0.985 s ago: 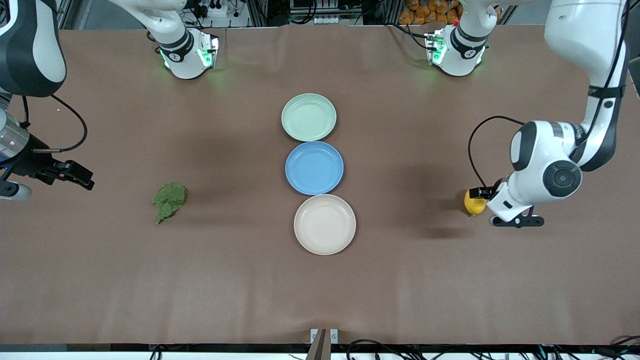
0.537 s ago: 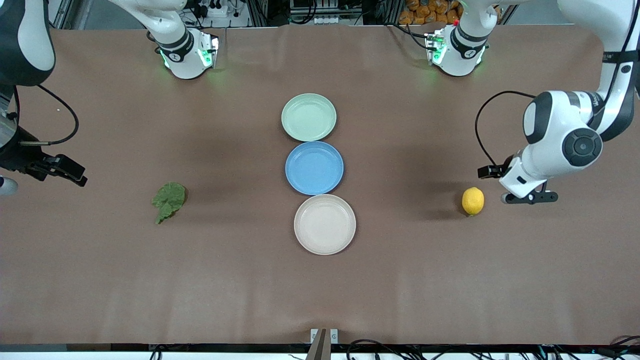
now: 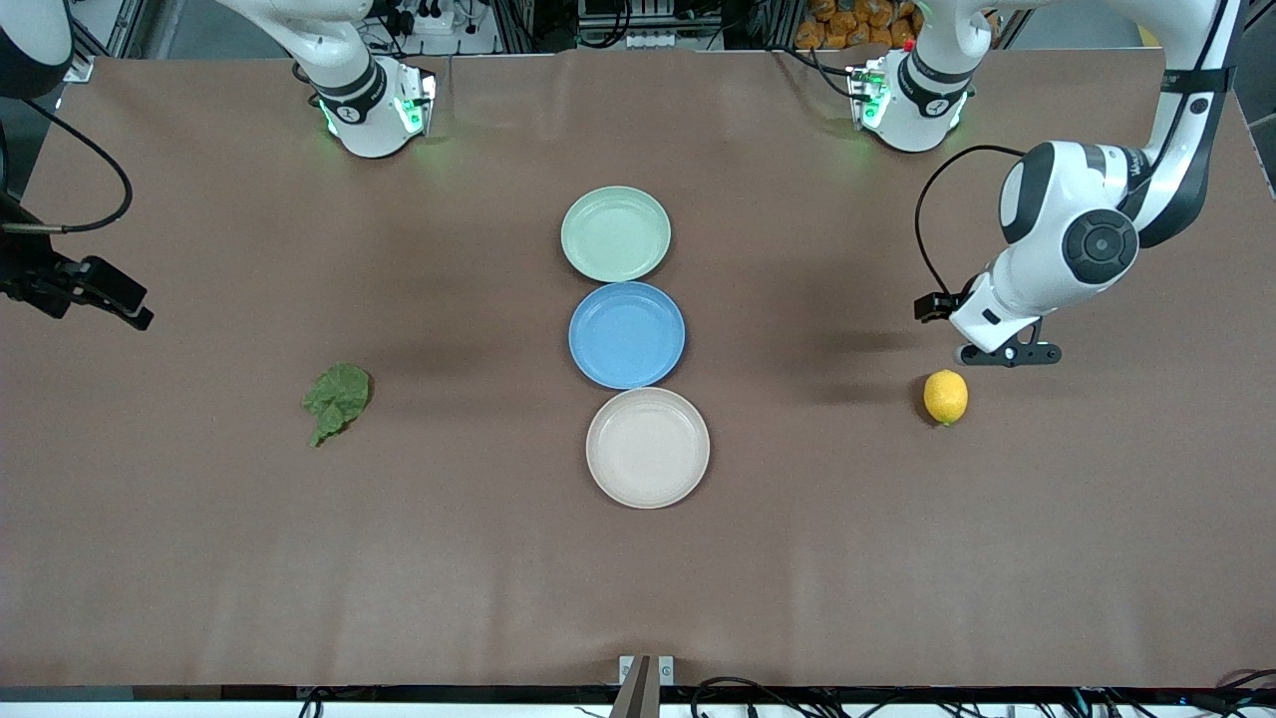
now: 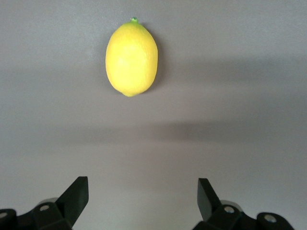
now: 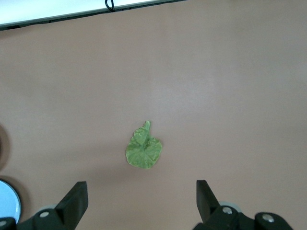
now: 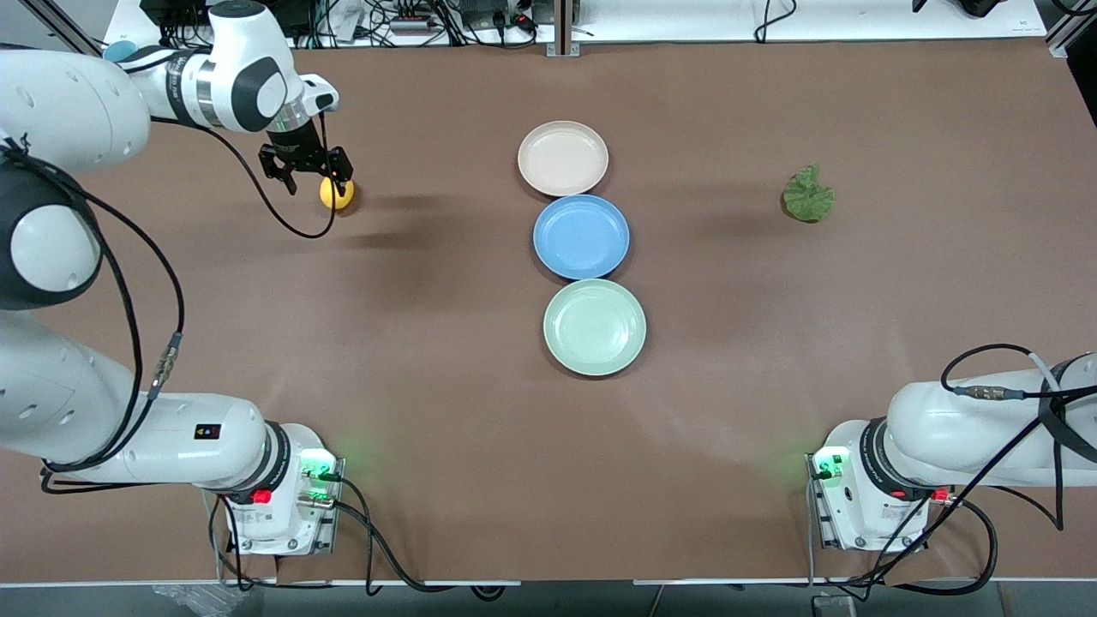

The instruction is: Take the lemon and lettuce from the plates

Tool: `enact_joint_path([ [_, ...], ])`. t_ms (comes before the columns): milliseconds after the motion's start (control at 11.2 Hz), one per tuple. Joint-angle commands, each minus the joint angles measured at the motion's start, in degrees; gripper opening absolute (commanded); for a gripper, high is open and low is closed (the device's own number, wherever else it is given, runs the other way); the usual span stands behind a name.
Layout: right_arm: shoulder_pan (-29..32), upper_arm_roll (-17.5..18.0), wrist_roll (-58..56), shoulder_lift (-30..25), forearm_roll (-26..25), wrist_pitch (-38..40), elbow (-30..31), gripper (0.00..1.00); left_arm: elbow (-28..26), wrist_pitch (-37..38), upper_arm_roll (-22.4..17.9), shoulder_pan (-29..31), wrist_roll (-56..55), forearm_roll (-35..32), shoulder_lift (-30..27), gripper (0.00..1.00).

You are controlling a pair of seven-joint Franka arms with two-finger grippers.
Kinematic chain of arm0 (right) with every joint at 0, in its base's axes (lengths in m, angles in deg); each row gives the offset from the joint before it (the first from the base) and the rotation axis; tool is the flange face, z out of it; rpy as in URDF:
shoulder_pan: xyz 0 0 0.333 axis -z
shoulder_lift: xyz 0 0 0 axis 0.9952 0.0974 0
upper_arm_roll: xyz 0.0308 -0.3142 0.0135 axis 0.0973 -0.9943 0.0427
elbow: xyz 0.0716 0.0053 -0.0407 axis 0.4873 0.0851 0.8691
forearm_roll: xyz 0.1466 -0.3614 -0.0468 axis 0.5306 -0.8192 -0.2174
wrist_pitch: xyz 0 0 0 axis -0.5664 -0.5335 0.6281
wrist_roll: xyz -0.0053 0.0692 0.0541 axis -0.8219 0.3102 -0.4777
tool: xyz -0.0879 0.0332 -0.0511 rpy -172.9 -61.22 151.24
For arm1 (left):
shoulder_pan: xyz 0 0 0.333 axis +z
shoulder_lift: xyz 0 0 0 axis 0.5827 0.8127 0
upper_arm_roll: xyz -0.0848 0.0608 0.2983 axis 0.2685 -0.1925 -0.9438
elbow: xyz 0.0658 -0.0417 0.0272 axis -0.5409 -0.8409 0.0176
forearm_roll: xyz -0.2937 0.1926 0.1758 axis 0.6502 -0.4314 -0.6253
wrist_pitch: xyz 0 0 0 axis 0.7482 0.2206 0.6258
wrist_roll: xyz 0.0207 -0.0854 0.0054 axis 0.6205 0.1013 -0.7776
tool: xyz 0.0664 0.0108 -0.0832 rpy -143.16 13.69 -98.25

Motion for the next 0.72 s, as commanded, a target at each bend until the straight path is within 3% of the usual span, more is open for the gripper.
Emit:
enact_joint_path([
  [0, -0.02, -0.25, -0.24, -0.65, 0.91, 2.56, -1.90, 1.00, 0.62, 0.88, 1.18, 0.12, 1.28, 1.01, -3.11, 1.00],
  [179, -0.02, -0.34, -0.33, -0.12, 0.91, 4.85, -4.20, 1.00, 7.37, 5.08, 3.02, 0.12, 0.24, 0.83, -2.58, 1.00],
  [627, -0.02, -0.25, -0.68, -0.04, 1.00, 5.47, -5.52, 1.00, 22.32, 13.36, 2.94, 0.65, -0.38, 0.49, -4.25, 1.00],
])
